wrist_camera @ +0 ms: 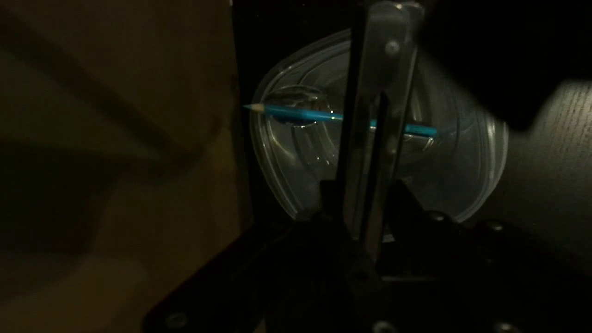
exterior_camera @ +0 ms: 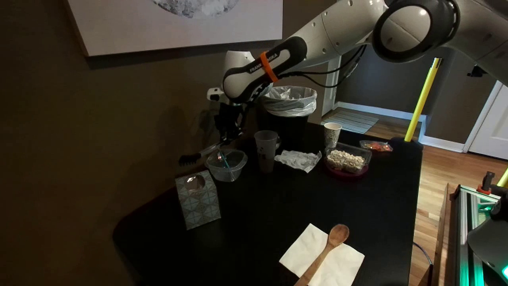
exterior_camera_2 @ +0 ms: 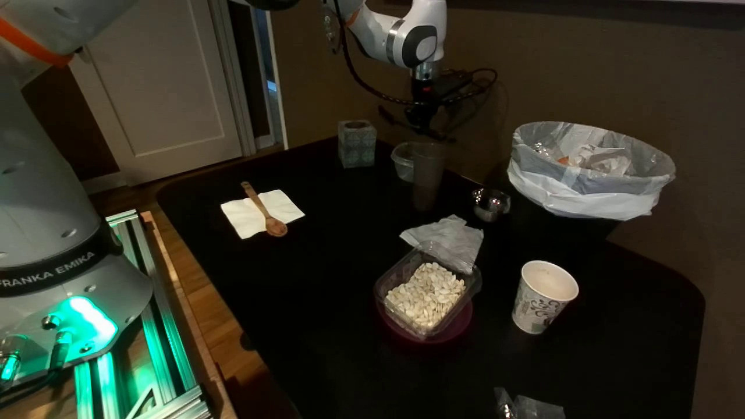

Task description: Put the silver item on the bowl

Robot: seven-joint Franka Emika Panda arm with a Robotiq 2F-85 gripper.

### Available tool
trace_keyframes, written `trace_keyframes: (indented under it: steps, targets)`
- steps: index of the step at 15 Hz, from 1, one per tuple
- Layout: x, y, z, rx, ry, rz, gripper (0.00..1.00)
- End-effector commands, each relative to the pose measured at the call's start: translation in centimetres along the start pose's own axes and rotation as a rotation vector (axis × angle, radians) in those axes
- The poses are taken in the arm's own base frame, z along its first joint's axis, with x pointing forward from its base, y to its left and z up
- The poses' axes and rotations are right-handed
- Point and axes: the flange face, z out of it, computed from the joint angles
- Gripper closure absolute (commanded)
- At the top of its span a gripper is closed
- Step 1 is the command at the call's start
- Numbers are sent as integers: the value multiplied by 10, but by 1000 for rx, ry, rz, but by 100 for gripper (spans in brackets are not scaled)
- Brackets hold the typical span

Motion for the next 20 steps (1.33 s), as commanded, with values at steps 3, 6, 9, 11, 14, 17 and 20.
trace_keyframes:
  steps: [3,6,9,11,14,17,20]
  targets:
    - [9,-6,23,14,-58,34,92]
    - [8,-9,31,30,-69,65,92]
    - [4,-13,39,68,-79,88,92]
    - [1,-16,41,96,-85,91,92]
    - [1,-19,44,124,-93,92,92]
    - [4,-21,46,140,-86,90,92]
    - [5,-22,48,148,-80,90,78]
